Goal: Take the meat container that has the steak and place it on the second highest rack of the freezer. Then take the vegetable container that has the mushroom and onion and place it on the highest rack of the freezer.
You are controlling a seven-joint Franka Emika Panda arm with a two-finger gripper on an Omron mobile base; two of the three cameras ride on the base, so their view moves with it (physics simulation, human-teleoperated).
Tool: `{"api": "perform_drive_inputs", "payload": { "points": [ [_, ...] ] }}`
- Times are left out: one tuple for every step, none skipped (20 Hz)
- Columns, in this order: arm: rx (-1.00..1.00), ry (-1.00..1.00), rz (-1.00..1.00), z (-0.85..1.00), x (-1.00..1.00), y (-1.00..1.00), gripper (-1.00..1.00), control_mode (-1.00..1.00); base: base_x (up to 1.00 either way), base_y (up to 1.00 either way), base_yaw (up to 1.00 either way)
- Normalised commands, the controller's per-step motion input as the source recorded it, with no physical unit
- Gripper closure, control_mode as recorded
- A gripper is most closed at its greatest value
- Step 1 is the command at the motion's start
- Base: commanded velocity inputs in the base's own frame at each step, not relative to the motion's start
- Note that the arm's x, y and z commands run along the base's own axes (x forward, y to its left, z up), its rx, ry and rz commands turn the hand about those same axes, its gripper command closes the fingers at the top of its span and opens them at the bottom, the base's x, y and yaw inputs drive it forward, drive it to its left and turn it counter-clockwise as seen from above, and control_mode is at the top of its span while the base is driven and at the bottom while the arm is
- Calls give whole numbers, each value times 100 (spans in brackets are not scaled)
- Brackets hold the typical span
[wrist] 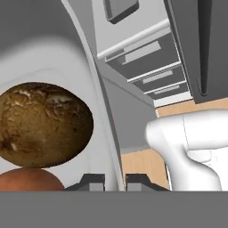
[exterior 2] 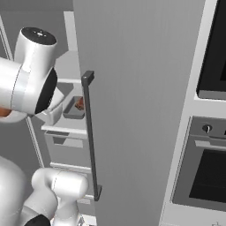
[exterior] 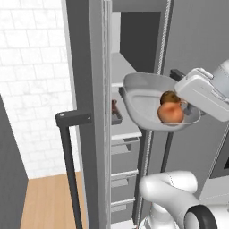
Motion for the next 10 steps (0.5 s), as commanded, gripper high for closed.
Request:
{"api": "perform_drive_inputs", "payload": {
  "points": [
    [0, 0, -10, -21, 34, 0, 100, -100, 0, 0, 0],
    [6, 0, -44, -38, 37, 0, 100, -100, 0, 0, 0],
    [9, 0, -62, -65, 29, 0, 100, -100, 0, 0, 0],
    [17, -1, -62, -61, 37, 0, 100, -100, 0, 0, 0],
    [25, 0, -63, -39, 38, 0, 100, -100, 0, 0, 0],
    [23, 0, -67, -30, 35, 4, 100, -100, 0, 0, 0],
    [16, 0, -69, -20, 28, 8, 100, -100, 0, 0, 0],
    [11, 0, -70, 0, 54, 19, 100, -100, 0, 0, 0],
    [13, 0, -66, 0, 56, 29, 100, -100, 0, 0, 0],
    [15, 0, -62, 0, 62, 38, 100, -100, 0, 0, 0]
  ]
}}
